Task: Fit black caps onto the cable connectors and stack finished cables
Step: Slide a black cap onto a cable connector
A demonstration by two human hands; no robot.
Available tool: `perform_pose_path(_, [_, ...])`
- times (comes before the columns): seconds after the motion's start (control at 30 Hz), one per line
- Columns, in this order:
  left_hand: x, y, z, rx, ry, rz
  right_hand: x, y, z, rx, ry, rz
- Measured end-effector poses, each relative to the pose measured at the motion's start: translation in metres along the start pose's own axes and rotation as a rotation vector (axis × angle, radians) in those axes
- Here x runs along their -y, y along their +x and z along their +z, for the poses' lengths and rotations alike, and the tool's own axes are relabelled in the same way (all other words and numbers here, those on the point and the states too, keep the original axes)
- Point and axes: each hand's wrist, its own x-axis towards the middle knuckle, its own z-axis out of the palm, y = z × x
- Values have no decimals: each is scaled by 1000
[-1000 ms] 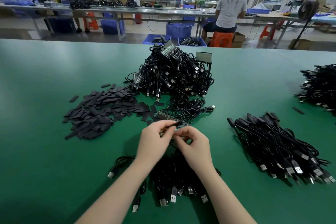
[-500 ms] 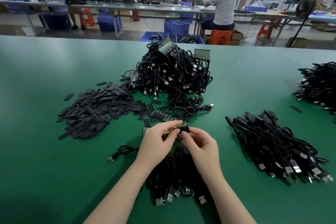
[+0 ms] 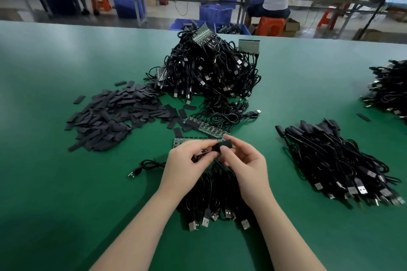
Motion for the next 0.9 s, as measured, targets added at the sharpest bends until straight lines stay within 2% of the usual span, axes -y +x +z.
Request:
perform_pose_path(0.13, [-2, -2, -1, 35, -26, -1, 1, 0, 1, 57, -68, 8])
perform_pose_path(0.43, [0, -1, -1, -14, 20, -20, 2, 5, -2, -92, 88, 61])
perform_pose_path(0.77, [-1, -1, -1, -51, 103, 22, -2, 6, -1, -91, 46, 32])
perform_pose_path(0.9, [1, -1, -3, -13, 125, 21, -3, 5, -2, -97, 49, 25])
